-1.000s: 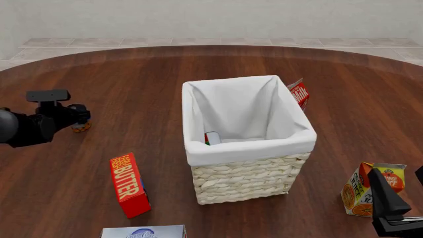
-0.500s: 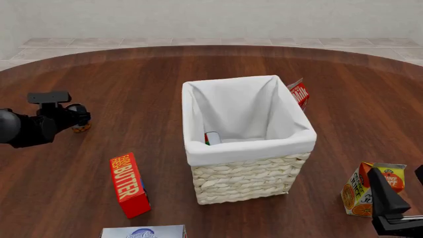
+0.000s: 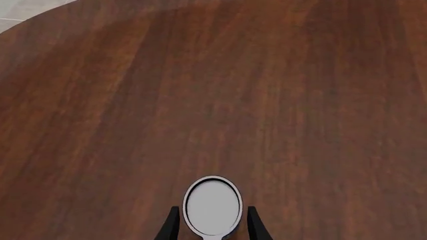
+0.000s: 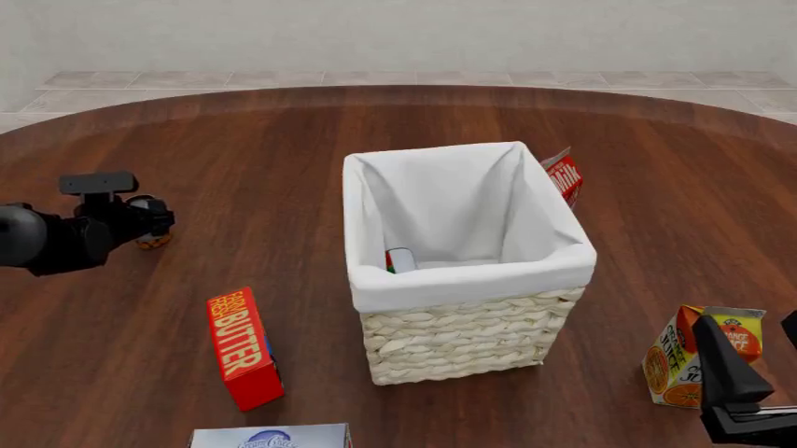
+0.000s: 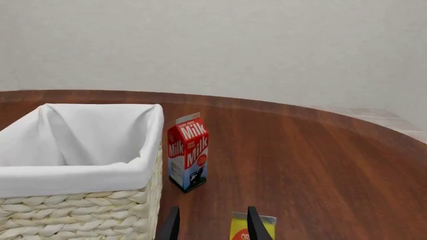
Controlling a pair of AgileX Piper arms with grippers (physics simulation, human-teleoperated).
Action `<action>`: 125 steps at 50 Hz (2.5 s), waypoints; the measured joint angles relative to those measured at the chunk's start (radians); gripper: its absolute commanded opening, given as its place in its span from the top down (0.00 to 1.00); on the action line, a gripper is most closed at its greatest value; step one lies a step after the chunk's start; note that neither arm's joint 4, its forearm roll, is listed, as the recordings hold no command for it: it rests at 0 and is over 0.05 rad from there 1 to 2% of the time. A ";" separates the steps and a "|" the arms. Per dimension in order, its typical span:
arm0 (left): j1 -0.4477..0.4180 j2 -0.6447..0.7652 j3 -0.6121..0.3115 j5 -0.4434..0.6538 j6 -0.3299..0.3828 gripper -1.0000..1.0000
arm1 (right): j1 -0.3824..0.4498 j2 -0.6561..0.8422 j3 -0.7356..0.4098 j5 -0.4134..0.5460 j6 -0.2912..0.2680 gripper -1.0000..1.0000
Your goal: Pick up the alphabet soup and the tomato sauce, and put them in the basket.
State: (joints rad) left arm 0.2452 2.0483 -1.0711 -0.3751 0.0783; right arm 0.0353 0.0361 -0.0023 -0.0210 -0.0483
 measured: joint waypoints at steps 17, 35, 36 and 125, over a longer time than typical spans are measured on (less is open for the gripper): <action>-0.003 0.025 -0.017 -0.001 -0.017 1.00 | 0.001 -0.002 0.000 0.001 0.001 0.00; 0.000 0.025 -0.013 -0.013 -0.037 1.00 | 0.001 -0.018 0.000 0.017 0.001 0.00; 0.000 0.024 -0.012 -0.013 -0.038 1.00 | 0.001 -0.018 0.000 0.017 0.001 0.00; -0.145 -0.401 0.115 0.073 -0.039 1.00 | 0.006 -0.019 -0.001 0.016 -0.003 0.00</action>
State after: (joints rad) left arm 0.1003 1.6469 -0.9557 -0.3026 0.0398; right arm 0.0415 0.0172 -0.0031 -0.0054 -0.0510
